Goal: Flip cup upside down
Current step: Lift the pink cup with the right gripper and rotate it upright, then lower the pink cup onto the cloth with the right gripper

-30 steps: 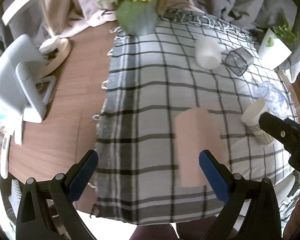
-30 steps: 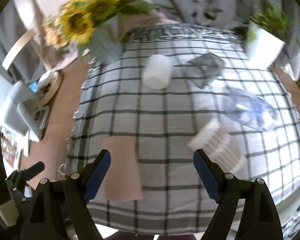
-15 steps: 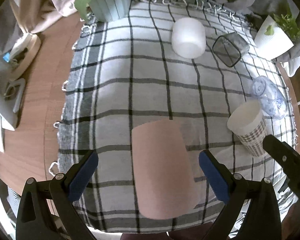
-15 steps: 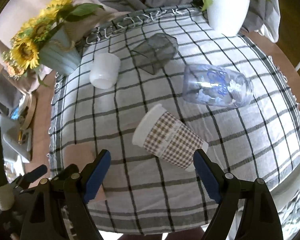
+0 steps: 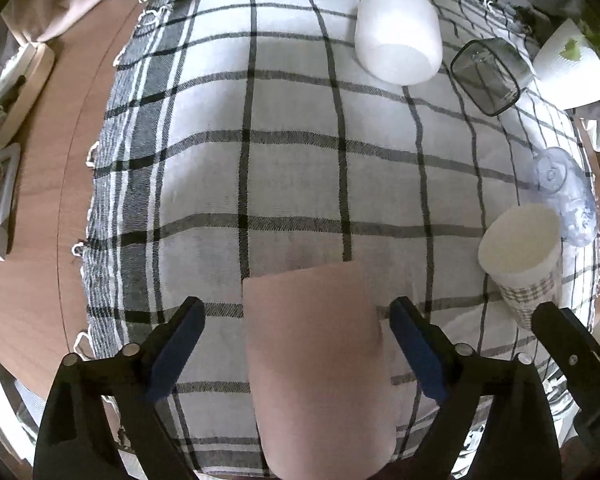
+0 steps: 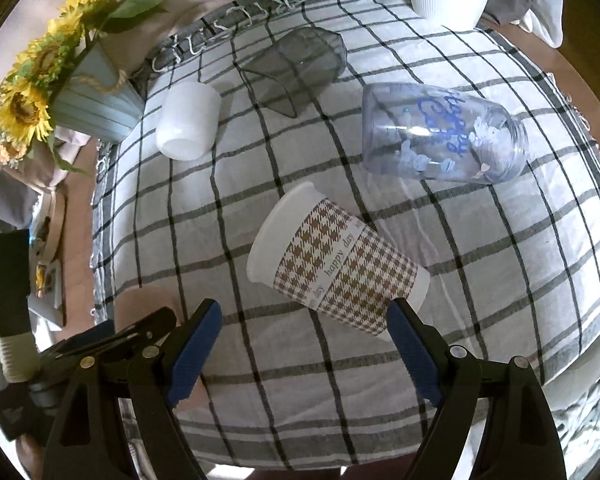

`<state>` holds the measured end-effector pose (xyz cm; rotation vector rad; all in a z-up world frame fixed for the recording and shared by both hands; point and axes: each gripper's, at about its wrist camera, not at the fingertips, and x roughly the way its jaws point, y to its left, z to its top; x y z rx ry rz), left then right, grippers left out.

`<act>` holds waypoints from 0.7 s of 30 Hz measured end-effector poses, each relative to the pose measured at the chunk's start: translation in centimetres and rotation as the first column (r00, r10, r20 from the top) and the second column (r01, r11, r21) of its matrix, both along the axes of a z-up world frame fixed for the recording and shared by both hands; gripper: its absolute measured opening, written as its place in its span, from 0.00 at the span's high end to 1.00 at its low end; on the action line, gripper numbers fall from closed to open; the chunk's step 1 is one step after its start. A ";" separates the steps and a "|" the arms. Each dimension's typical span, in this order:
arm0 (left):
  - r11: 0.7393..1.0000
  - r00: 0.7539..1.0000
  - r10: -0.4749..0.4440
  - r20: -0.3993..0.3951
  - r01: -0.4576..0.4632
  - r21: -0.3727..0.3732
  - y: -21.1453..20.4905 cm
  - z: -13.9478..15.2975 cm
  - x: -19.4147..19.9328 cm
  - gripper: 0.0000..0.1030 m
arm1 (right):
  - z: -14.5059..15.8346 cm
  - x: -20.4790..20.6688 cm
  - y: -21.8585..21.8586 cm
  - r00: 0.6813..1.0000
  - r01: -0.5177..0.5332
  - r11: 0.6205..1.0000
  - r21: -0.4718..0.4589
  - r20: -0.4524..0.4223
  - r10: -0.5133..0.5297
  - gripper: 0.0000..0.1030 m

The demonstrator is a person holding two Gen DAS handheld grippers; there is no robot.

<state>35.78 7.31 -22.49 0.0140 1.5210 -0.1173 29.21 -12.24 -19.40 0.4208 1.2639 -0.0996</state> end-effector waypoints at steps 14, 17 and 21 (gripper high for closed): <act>0.999 1.000 -0.015 -0.012 0.015 -0.031 -0.9 -1.1 1.1 0.36 | 0.7 0.5 0.2 1.000 -0.005 1.000 -0.024 0.016 0.006 0.18; 0.999 1.000 -0.014 0.018 0.015 -0.034 -0.8 -0.2 1.0 0.36 | 1.1 0.4 0.1 1.000 0.000 1.000 -0.024 0.024 0.001 0.18; 0.999 0.998 -0.012 0.056 0.014 -0.035 -0.4 1.3 1.0 0.37 | 2.2 0.3 -0.2 0.998 0.019 0.999 -0.030 0.058 -0.017 0.18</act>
